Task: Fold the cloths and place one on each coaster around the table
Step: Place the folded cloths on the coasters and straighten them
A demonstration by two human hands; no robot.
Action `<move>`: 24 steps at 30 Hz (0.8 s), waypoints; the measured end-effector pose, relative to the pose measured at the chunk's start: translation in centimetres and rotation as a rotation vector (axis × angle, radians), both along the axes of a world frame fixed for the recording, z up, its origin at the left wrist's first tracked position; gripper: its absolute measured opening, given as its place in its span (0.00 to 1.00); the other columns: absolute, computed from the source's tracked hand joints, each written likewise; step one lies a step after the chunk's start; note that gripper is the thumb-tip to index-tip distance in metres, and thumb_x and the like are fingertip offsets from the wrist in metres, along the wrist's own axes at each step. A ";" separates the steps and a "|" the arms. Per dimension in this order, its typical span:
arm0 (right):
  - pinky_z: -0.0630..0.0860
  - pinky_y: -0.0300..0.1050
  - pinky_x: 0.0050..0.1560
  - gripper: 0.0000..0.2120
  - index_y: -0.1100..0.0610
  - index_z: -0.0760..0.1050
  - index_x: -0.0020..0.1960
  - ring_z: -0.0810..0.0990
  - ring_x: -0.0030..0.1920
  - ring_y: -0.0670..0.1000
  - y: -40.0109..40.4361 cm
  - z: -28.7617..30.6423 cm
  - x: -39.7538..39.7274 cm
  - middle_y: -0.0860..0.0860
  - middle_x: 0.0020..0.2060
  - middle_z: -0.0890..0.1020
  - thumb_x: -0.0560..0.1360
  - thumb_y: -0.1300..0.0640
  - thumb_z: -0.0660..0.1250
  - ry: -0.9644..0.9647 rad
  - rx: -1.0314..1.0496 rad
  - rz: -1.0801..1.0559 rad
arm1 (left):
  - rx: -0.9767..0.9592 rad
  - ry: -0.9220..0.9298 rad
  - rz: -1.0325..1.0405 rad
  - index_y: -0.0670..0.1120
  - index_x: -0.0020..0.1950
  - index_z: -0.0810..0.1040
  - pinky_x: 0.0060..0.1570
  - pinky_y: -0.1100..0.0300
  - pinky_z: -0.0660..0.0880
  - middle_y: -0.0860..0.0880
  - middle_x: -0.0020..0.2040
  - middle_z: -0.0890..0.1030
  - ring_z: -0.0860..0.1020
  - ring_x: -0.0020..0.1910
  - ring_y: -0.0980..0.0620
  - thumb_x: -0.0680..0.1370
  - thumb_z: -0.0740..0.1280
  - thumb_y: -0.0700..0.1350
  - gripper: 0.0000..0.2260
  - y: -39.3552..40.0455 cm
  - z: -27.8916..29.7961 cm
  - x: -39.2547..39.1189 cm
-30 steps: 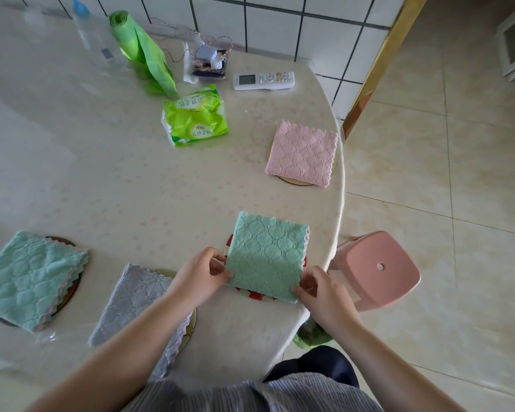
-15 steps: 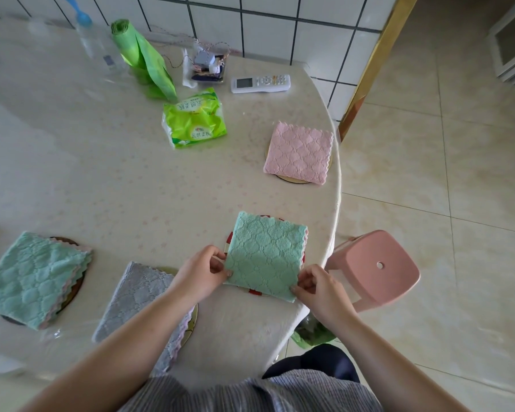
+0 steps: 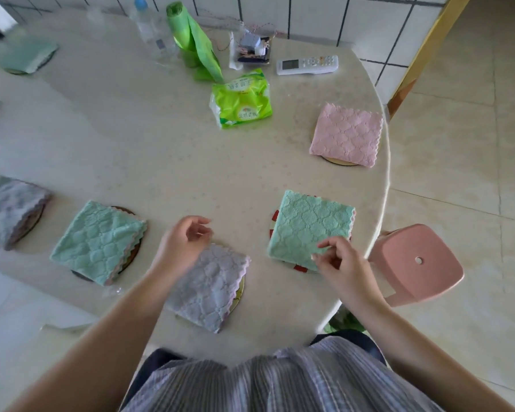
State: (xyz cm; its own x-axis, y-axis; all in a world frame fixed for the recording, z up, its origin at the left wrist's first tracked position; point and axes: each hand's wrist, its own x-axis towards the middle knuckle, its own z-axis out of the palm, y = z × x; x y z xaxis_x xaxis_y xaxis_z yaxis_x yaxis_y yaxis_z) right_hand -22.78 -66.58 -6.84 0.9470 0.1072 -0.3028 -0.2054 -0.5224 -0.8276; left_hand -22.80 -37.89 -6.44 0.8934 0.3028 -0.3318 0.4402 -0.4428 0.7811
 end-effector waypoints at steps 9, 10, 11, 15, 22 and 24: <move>0.75 0.45 0.46 0.07 0.45 0.72 0.44 0.78 0.40 0.47 9.6 -0.4 -6.1 0.47 0.38 0.80 0.73 0.56 0.68 0.239 -0.021 0.179 | 0.004 0.144 0.013 0.49 0.50 0.77 0.44 0.64 0.72 0.52 0.43 0.80 0.78 0.44 0.54 0.73 0.70 0.39 0.09 9.8 -2.0 -7.5; 0.75 0.45 0.47 0.08 0.44 0.72 0.42 0.78 0.40 0.45 10.5 -1.0 -7.1 0.45 0.36 0.79 0.73 0.55 0.68 0.258 -0.061 0.197 | 0.006 0.158 -0.028 0.49 0.50 0.77 0.43 0.65 0.71 0.52 0.43 0.80 0.78 0.44 0.55 0.73 0.70 0.40 0.08 10.4 -2.4 -8.1; 0.75 0.44 0.48 0.08 0.43 0.72 0.41 0.77 0.40 0.44 11.3 -1.6 -8.0 0.43 0.35 0.79 0.73 0.55 0.69 0.272 -0.091 0.205 | 0.018 0.174 -0.078 0.50 0.50 0.77 0.44 0.64 0.72 0.53 0.43 0.80 0.78 0.44 0.55 0.73 0.71 0.41 0.08 11.0 -2.8 -8.7; 0.75 0.43 0.51 0.05 0.43 0.74 0.43 0.80 0.46 0.45 13.3 -3.6 -10.8 0.40 0.41 0.80 0.72 0.52 0.69 0.278 -0.169 0.127 | 0.079 0.176 -0.246 0.52 0.45 0.77 0.46 0.65 0.73 0.58 0.40 0.80 0.79 0.42 0.57 0.72 0.72 0.44 0.06 11.5 -3.9 -9.8; 0.68 0.36 0.38 0.04 0.45 0.75 0.42 0.77 0.44 0.45 14.9 -2.8 -11.0 0.42 0.39 0.79 0.72 0.46 0.67 0.259 -0.299 0.039 | 0.215 0.148 -0.396 0.56 0.36 0.72 0.30 0.71 0.64 0.58 0.32 0.75 0.73 0.33 0.62 0.74 0.69 0.49 0.09 11.3 -3.6 -9.1; 0.67 0.35 0.34 0.07 0.45 0.73 0.37 0.77 0.41 0.46 15.2 -2.8 -10.8 0.42 0.36 0.78 0.72 0.45 0.67 0.267 -0.345 0.057 | 0.233 0.156 -0.425 0.57 0.34 0.71 0.30 0.70 0.63 0.57 0.31 0.75 0.72 0.32 0.62 0.74 0.69 0.49 0.11 11.4 -3.5 -9.1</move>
